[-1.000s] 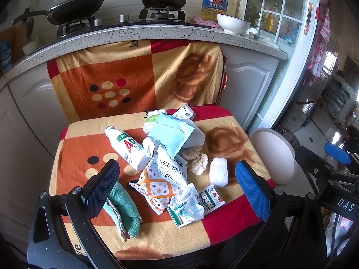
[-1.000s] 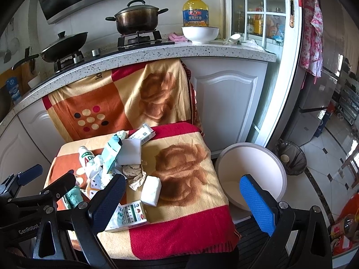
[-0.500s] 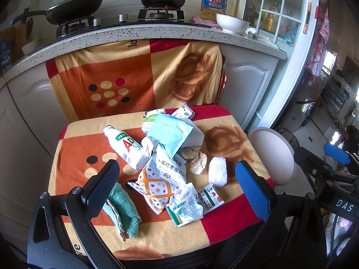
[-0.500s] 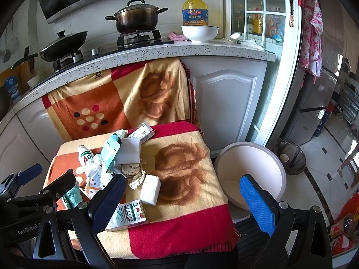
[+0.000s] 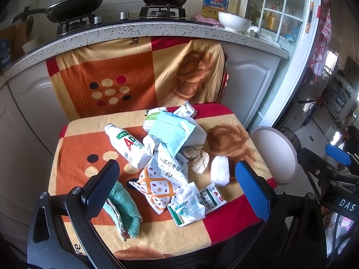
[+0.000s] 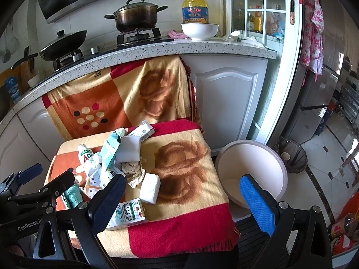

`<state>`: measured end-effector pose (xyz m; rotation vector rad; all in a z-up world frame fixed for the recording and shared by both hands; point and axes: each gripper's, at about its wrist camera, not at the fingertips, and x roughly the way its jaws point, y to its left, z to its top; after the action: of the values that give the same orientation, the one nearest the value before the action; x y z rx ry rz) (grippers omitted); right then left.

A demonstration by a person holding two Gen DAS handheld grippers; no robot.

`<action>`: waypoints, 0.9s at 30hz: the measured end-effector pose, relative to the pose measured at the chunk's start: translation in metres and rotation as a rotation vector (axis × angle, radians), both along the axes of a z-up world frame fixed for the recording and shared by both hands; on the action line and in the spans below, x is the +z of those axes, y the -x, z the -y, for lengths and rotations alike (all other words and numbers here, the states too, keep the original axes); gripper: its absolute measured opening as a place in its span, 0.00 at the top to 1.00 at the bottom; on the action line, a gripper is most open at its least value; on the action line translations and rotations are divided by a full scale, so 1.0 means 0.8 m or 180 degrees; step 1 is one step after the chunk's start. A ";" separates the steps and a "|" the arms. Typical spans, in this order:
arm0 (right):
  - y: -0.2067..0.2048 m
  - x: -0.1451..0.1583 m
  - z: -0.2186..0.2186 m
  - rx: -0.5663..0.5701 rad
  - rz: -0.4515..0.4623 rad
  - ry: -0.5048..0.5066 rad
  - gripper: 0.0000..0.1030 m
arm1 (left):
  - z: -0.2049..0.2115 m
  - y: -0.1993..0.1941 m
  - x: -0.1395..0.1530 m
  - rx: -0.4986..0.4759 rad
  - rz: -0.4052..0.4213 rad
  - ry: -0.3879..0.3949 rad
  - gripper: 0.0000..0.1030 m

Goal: Collect trash

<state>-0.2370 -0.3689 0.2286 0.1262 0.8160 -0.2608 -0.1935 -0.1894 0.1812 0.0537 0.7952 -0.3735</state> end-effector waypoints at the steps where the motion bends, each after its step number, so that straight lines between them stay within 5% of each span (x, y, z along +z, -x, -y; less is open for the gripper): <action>1: 0.000 0.000 0.000 -0.0001 -0.0006 0.0003 0.02 | -0.002 -0.002 0.001 0.0001 -0.0002 0.0004 0.01; 27: -0.017 -0.019 -0.005 0.0097 -0.0168 -0.0102 0.02 | -0.020 -0.023 -0.012 0.0095 -0.0175 0.0104 0.01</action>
<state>-0.2231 -0.3651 0.2137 0.1374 0.8740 -0.2233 -0.1752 -0.1737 0.1713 0.0009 0.8430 -0.3608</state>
